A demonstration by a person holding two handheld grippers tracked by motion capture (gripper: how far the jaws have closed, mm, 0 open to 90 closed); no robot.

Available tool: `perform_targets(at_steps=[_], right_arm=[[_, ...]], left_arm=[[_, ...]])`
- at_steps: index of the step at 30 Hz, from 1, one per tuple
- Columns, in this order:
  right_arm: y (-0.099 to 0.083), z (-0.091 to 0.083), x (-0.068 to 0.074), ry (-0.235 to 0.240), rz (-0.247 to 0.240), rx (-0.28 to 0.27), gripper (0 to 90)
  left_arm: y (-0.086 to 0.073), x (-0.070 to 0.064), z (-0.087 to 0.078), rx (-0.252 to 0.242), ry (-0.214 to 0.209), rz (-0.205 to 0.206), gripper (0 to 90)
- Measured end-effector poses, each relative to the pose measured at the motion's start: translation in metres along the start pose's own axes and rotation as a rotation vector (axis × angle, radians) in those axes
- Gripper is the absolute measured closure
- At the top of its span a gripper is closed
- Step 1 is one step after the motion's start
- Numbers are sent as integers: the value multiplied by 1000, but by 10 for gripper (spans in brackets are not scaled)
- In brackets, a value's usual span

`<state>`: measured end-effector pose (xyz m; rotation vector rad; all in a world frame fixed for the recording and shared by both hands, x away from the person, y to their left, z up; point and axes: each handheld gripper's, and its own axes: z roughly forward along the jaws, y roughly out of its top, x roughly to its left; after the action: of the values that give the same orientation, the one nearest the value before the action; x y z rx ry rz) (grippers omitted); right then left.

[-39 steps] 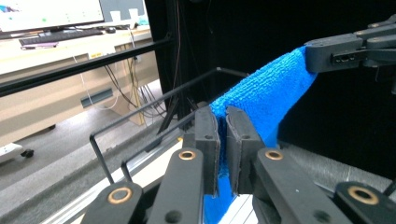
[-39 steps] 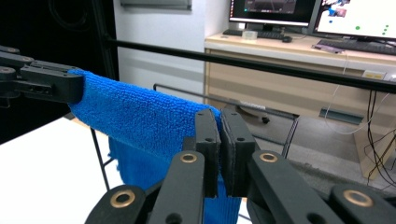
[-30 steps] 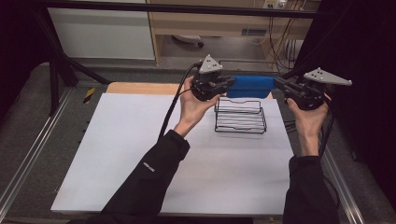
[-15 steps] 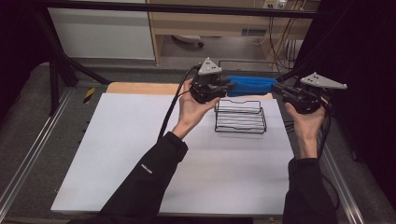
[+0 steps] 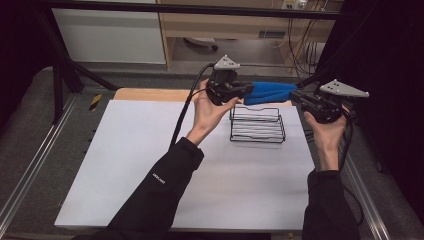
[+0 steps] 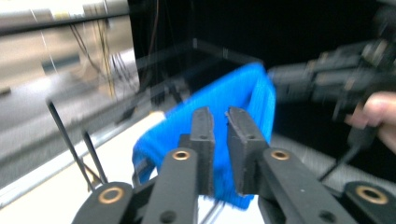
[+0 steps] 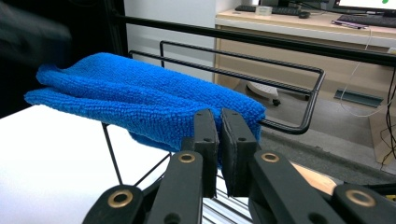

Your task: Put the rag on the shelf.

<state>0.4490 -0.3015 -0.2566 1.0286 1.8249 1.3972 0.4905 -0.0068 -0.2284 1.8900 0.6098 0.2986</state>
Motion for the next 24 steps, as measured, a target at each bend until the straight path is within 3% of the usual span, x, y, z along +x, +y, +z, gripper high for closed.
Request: perform_targets(at_steps=[4, 10, 16, 19, 21, 24], right_arm=[[-1, 0, -1, 5, -3, 0, 842], [-3, 1, -1, 14, -15, 5, 806], [0, -2, 3, 27, -12, -16, 647], [5, -4, 5, 48, 2, -48, 623], [8, -4, 8, 63, 4, -58, 640], [7, 1, 12, 98, 12, -18, 764]], left_arm=[[-9, 1, 7, 47, -21, -2, 894], [-19, 2, 15, 86, -13, 11, 898], [-23, 3, 18, 92, 9, 24, 898], [-25, 4, 19, 95, 17, 34, 899], [-26, 4, 20, 99, 20, 38, 899], [-28, 4, 20, 99, 25, 43, 898]])
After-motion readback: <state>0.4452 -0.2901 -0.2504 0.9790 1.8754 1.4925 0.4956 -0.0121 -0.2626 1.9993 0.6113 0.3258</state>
